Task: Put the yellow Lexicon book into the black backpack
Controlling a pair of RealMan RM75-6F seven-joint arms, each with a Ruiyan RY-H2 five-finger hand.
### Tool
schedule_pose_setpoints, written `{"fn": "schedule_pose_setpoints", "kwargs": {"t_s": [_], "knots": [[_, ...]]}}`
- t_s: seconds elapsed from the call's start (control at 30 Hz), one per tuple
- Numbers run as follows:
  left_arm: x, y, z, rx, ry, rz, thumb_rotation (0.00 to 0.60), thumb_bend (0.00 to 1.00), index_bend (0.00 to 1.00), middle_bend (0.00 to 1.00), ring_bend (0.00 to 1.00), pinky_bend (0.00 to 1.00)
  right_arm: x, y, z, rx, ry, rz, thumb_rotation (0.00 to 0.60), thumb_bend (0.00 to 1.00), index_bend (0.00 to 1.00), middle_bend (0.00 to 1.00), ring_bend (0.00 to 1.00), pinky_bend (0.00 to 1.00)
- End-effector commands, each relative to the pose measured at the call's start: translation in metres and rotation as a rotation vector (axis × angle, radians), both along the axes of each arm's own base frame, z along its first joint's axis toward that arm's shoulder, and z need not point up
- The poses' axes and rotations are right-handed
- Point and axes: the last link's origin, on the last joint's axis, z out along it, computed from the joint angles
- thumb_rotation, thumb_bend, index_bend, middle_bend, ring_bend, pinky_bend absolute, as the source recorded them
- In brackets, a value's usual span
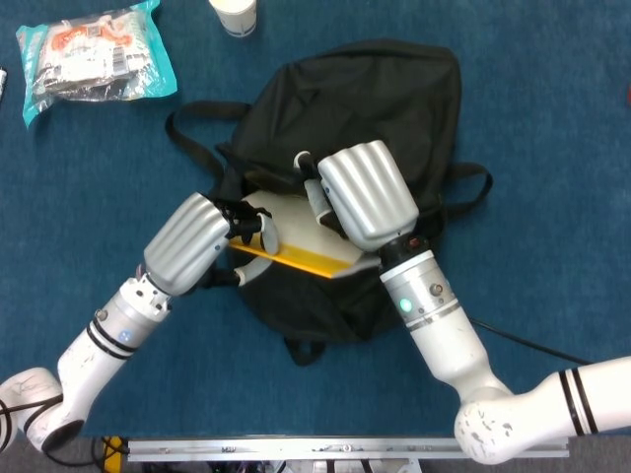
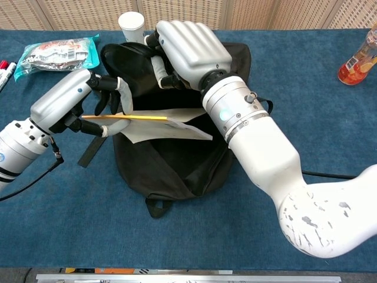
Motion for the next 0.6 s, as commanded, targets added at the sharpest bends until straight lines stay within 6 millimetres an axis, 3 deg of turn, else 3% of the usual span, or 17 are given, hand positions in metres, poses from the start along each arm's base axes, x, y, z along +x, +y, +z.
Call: {"fn": "schedule_pose_setpoints", "kwargs": {"t_s": [0.03, 0.3, 0.6], "knots": [[-0.005, 0.006, -0.004, 0.078, 0.045, 0.001, 0.6, 0.31, 0.59, 0.63, 0.62, 0.76, 0.002, 0.001, 0.001, 0.006, -0.013, 0.001, 0.6, 0.62, 0.81, 0.73, 0.66, 0.9], [-0.008, 0.008, -0.011, 0.138, 0.052, 0.074, 0.6, 0.31, 0.59, 0.63, 0.62, 0.76, 0.008, 0.006, -0.003, 0.018, -0.04, 0.005, 0.6, 0.62, 0.81, 0.73, 0.66, 0.9], [-0.003, -0.001, -0.035, 0.128, 0.094, 0.109, 0.6, 0.31, 0.59, 0.63, 0.62, 0.76, 0.017, 0.009, -0.009, 0.029, -0.065, 0.006, 0.6, 0.62, 0.81, 0.73, 0.66, 0.9]]}}
